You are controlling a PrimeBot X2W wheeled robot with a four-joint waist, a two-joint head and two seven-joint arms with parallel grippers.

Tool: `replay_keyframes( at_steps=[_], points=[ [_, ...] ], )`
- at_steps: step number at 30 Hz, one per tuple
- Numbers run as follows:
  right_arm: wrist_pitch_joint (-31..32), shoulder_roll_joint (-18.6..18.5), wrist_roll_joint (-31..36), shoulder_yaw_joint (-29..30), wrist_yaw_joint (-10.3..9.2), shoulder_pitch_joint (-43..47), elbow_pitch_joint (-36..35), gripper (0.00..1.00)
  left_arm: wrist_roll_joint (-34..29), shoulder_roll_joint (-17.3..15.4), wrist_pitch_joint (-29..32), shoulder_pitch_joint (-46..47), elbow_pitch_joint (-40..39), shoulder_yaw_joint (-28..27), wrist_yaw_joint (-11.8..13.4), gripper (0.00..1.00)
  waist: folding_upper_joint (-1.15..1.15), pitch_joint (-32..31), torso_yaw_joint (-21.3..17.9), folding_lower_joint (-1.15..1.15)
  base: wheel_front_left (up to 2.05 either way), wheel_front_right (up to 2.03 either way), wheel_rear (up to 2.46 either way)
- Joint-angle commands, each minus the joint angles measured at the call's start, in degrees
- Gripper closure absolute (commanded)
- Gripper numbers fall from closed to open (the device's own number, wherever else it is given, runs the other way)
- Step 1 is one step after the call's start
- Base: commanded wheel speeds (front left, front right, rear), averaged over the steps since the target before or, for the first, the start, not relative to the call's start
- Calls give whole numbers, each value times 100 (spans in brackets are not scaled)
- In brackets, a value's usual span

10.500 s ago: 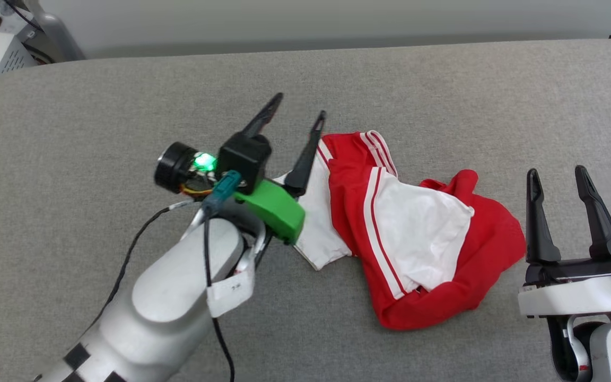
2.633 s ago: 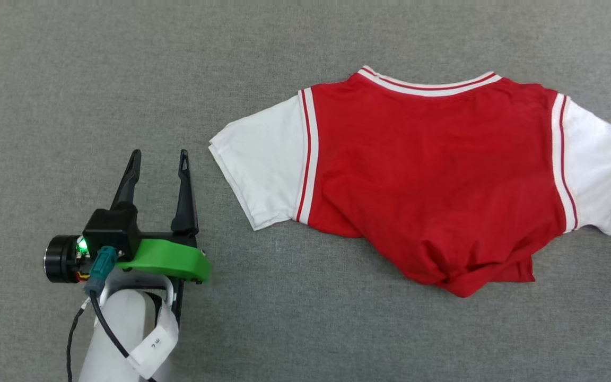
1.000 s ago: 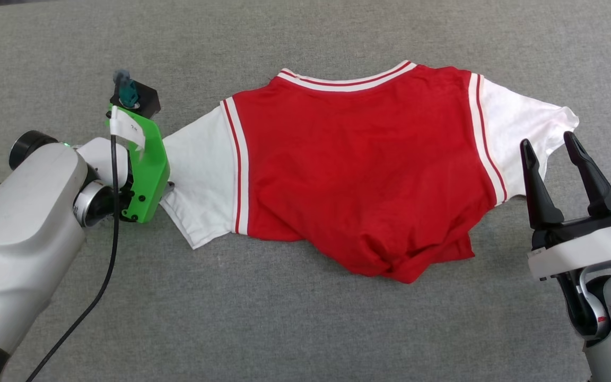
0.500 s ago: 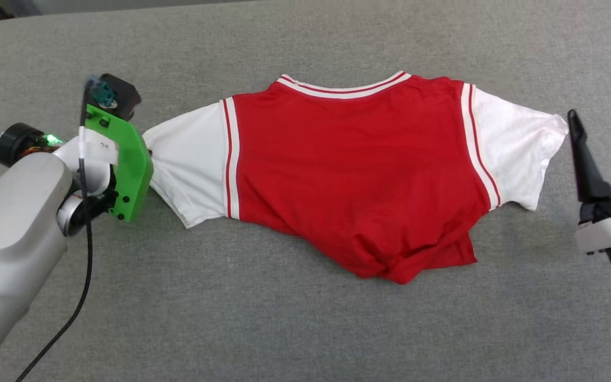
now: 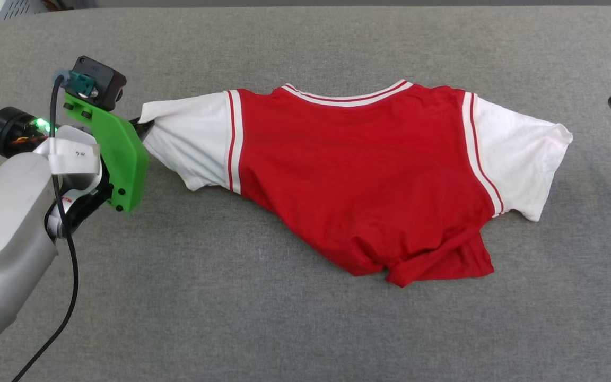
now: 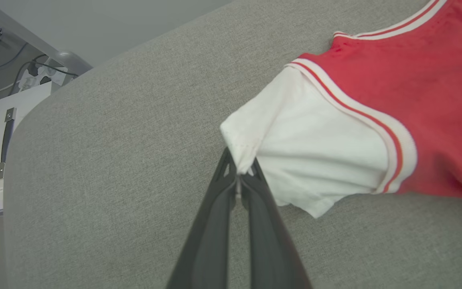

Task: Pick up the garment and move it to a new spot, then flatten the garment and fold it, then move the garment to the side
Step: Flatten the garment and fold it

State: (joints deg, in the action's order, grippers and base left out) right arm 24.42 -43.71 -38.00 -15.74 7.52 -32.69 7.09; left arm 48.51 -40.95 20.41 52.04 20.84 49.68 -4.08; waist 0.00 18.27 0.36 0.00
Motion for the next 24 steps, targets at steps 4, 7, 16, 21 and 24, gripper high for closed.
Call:
replay_keyframes(
  at_steps=[4, 7, 16, 21, 24],
  points=[
    [1333, -339, -881, -243, -3, -446, 216, 0, -84, 35, -67, 25, -189, -22, 118, 100, 0, 298, 148, 0, 0, 0, 0],
    [1886, -340, -1176, -374, -3, -716, 486, 0, -127, 61, -91, 116, -298, -38, 159, 100, 0, 465, 191, 0, 0, 0, 0],
    [2019, -60, -762, -1118, -3, -1405, 1047, 0, -259, 150, -141, 428, -520, -67, 217, 100, 0, 940, 319, 0, 0, 0, 0],
    [1864, 69, -691, -1736, -3, -1396, 1484, 0, -301, 167, -193, 509, -547, -70, 218, 100, 0, 1063, 319, 0, 0, 0, 0],
    [1791, 172, -886, -1917, -3, -1297, 1796, 0, -294, 169, -221, 508, -518, -68, 212, 100, 0, 1069, 297, 0, 0, 0, 0]
  ],
)
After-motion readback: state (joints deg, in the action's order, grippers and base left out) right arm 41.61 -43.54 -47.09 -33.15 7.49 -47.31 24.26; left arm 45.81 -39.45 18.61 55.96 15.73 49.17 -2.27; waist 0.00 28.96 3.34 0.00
